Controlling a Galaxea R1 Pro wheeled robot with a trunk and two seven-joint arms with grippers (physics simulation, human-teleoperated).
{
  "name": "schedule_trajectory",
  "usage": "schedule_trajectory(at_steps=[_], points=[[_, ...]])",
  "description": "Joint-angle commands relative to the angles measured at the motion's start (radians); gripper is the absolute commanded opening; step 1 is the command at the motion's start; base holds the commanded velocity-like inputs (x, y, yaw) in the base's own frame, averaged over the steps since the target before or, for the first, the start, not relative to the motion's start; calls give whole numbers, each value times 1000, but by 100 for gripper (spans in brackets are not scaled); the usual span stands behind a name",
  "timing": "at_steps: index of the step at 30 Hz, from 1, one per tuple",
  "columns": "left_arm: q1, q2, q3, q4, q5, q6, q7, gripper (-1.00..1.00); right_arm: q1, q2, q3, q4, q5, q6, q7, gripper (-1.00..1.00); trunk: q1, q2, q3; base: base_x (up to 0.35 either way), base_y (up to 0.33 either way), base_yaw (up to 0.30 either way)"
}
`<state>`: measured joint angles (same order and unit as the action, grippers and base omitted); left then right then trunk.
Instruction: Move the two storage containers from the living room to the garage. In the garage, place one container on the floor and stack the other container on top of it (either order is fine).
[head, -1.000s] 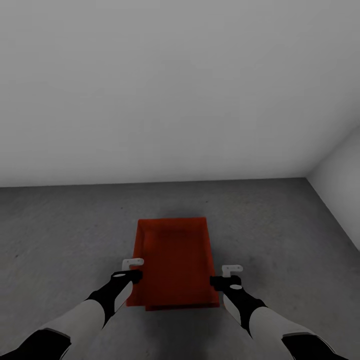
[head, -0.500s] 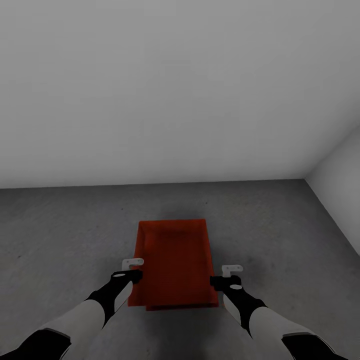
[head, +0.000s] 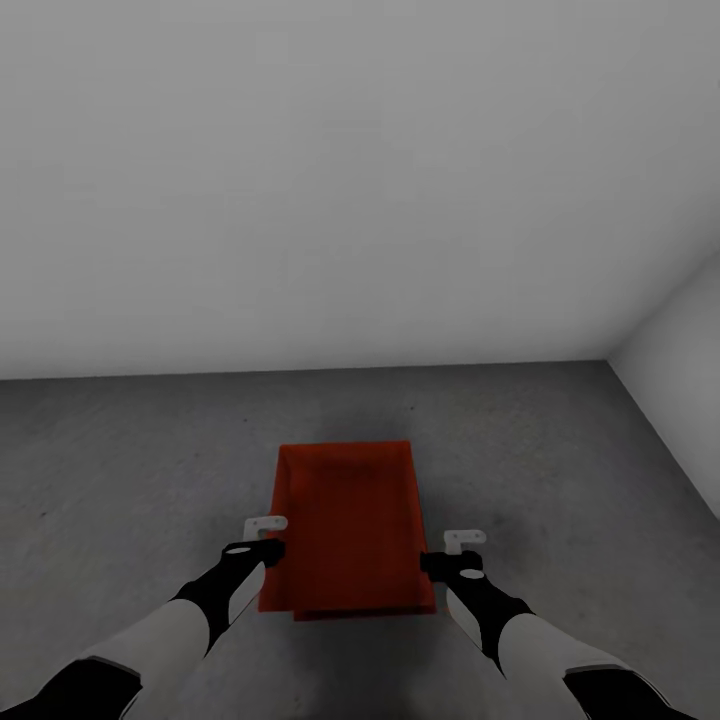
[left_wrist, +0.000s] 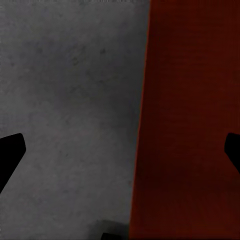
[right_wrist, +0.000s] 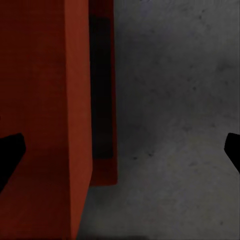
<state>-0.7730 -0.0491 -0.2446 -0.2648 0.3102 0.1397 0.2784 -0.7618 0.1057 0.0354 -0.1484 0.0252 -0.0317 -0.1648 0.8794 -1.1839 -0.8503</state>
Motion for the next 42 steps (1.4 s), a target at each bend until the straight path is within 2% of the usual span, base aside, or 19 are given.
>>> schedule_trajectory(at_steps=[1,42], points=[[0,1,-9,-2,9,5,7,100,-1,0,3,1,2,-2,-5,100,-4,7,3,0,0,0],[0,0,-9,-2,7,3,8,100,-1,0,3,1,2,-2,-4,100,-161,294,131,0,0,0]])
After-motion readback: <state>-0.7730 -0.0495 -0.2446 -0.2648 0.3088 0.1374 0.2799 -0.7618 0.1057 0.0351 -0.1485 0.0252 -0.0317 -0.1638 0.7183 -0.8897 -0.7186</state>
